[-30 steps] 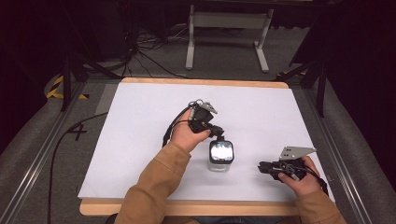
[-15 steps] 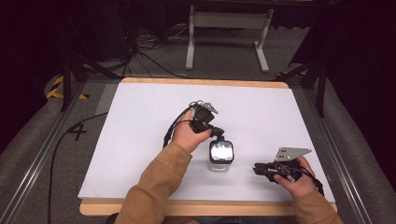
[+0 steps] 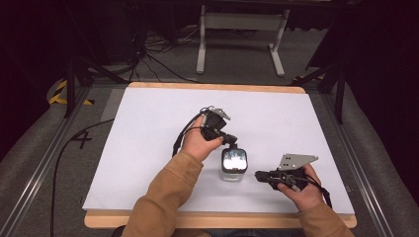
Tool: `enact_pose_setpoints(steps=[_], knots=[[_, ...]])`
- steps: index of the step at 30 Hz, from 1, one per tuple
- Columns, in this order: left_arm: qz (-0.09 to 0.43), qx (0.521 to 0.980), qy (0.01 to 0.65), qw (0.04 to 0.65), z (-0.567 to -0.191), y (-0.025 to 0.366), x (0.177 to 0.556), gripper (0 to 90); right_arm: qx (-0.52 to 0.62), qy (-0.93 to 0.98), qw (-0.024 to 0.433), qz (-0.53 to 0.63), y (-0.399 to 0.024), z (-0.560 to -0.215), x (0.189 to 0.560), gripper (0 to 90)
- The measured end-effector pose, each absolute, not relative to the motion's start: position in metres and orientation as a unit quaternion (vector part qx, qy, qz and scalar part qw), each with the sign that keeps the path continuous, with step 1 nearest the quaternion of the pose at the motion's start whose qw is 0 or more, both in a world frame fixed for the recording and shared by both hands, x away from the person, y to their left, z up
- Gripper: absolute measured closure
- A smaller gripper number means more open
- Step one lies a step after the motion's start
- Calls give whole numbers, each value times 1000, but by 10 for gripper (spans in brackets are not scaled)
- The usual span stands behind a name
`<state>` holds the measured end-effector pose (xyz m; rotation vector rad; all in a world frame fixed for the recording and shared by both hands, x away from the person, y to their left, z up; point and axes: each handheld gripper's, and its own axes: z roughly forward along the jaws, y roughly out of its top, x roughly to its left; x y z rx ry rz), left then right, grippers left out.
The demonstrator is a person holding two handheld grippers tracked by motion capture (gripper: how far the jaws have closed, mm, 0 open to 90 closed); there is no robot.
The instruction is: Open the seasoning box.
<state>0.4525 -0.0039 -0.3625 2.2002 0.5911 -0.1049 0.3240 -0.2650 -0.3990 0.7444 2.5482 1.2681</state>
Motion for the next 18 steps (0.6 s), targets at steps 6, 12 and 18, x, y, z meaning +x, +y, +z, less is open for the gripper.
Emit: enact_pose_setpoints(steps=[6, 12, 18], knots=[[-43, 876, 236, 418, -363, -4, 453, 895, 242, 860, 95, 440, -255, -394, 322, 887], [-43, 875, 237, 419, -364, -4, 453, 896, 241, 857, 93, 446, -247, -393, 323, 889], [-37, 876, 236, 418, -364, -5, 453, 898, 238, 847, 104, 464, -242, -390, 325, 894]])
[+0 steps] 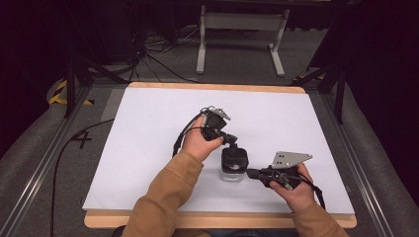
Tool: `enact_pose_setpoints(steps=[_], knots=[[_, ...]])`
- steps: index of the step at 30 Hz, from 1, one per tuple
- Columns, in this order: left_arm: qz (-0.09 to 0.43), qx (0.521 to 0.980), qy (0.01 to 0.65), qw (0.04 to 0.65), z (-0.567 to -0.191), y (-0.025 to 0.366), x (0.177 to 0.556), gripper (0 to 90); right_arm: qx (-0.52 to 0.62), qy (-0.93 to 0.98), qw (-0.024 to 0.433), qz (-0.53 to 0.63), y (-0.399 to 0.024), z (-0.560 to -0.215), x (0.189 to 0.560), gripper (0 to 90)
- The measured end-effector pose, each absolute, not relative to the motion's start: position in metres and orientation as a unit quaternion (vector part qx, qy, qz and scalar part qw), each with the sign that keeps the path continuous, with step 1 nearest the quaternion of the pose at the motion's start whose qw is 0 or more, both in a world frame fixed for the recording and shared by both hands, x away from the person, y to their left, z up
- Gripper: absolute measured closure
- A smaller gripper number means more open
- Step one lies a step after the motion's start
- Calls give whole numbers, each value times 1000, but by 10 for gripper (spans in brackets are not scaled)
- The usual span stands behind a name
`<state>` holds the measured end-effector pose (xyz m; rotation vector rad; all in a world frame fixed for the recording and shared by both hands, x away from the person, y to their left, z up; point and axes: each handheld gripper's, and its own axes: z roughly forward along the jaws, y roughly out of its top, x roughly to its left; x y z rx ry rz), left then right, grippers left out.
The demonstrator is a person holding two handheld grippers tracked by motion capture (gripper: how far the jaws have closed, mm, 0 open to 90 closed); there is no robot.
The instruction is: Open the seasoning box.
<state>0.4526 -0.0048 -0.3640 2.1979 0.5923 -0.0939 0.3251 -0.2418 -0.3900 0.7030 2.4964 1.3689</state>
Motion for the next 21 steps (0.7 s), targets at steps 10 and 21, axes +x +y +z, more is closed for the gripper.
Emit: enact_pose_setpoints(steps=[10, 21], knots=[[-46, 869, 225, 438, -361, -5, 450, 872, 242, 834, 120, 481, -238, -387, 327, 896], [-24, 864, 180, 471, -315, 23, 406, 882, 228, 831, 127, 491, -234, -380, 331, 896]])
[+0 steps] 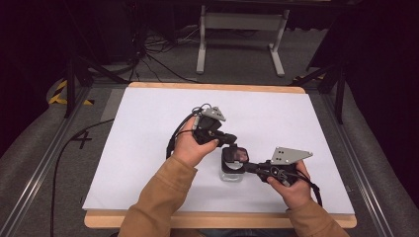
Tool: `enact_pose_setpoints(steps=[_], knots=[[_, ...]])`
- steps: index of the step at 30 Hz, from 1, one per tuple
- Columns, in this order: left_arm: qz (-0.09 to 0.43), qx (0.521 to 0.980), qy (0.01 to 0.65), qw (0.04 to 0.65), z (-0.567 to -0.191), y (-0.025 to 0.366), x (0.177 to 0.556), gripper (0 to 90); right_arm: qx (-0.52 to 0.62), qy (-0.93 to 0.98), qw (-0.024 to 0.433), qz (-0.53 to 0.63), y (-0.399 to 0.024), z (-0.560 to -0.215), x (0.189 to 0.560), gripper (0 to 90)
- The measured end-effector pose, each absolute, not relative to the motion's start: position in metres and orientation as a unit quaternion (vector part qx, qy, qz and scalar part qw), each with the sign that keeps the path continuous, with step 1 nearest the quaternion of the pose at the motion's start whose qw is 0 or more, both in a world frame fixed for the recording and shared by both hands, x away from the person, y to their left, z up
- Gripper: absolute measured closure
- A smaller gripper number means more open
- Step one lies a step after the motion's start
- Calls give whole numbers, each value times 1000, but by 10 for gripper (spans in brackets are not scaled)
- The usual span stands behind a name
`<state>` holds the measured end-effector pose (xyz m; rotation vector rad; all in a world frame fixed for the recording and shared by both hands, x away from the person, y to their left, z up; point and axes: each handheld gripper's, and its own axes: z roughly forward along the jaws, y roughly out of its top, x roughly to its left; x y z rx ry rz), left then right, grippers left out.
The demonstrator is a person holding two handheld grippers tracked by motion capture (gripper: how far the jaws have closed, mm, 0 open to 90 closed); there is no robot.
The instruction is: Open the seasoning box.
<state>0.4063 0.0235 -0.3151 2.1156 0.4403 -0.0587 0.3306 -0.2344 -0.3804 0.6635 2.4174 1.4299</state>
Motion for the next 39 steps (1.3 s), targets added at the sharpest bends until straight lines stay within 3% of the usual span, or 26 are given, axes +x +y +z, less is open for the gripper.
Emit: enact_pose_setpoints(steps=[10, 19, 39], knots=[[-40, 903, 133, 406, -305, 25, 367, 882, 222, 820, 130, 511, -232, -371, 341, 897], [-41, 924, 142, 351, -324, 12, 372, 876, 225, 814, 132, 519, -233, -367, 344, 896], [24, 875, 206, 437, -323, 17, 395, 856, 236, 825, 125, 499, -232, -383, 338, 895]])
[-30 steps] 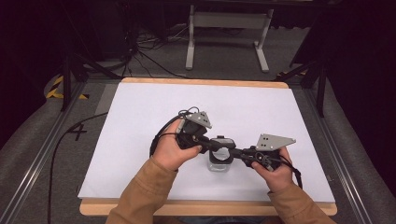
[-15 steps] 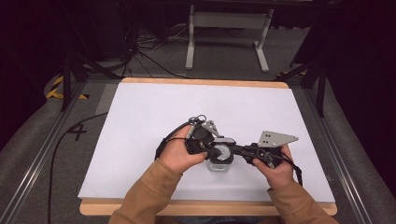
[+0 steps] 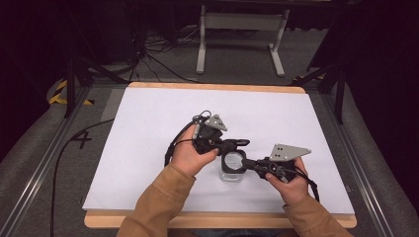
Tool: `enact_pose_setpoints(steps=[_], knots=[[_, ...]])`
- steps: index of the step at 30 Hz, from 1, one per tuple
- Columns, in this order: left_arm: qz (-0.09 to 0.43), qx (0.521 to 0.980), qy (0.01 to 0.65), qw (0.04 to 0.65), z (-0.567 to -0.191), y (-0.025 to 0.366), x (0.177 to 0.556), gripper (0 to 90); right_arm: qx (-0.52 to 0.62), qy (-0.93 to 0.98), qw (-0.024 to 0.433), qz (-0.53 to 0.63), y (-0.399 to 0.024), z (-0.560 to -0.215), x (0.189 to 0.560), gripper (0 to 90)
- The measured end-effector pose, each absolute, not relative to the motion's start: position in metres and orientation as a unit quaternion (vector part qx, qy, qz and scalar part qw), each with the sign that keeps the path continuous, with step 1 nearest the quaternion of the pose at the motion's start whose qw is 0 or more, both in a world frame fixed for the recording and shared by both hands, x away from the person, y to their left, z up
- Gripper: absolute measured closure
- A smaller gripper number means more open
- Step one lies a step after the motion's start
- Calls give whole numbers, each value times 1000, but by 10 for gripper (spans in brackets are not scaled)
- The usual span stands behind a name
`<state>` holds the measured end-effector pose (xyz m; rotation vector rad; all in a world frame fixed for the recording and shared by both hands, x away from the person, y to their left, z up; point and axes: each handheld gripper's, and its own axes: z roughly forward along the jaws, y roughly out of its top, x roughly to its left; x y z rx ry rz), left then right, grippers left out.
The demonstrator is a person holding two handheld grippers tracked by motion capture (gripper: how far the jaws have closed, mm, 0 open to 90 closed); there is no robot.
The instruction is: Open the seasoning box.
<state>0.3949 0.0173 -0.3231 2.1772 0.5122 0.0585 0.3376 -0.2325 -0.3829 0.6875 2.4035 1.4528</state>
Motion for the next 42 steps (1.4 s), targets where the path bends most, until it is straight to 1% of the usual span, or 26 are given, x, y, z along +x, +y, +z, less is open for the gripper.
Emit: enact_pose_setpoints(steps=[2, 4, 11, 16, 23, 30, 42], knots=[[23, 872, 208, 442, -323, 18, 397, 859, 237, 826, 122, 497, -232, -384, 337, 896], [29, 861, 218, 458, -324, 19, 401, 841, 240, 826, 120, 496, -232, -387, 336, 896], [31, 841, 233, 488, -324, 24, 407, 861, 243, 827, 123, 491, -233, -389, 333, 896], [32, 837, 236, 492, -326, 24, 412, 862, 238, 825, 136, 495, -233, -391, 331, 897], [38, 831, 247, 497, -329, 23, 416, 869, 238, 821, 143, 499, -233, -393, 329, 897], [53, 821, 258, 507, -333, 22, 421, 872, 240, 817, 141, 504, -234, -395, 328, 898], [57, 811, 270, 516, -337, 22, 424, 892, 238, 817, 142, 507, -235, -396, 328, 900]])
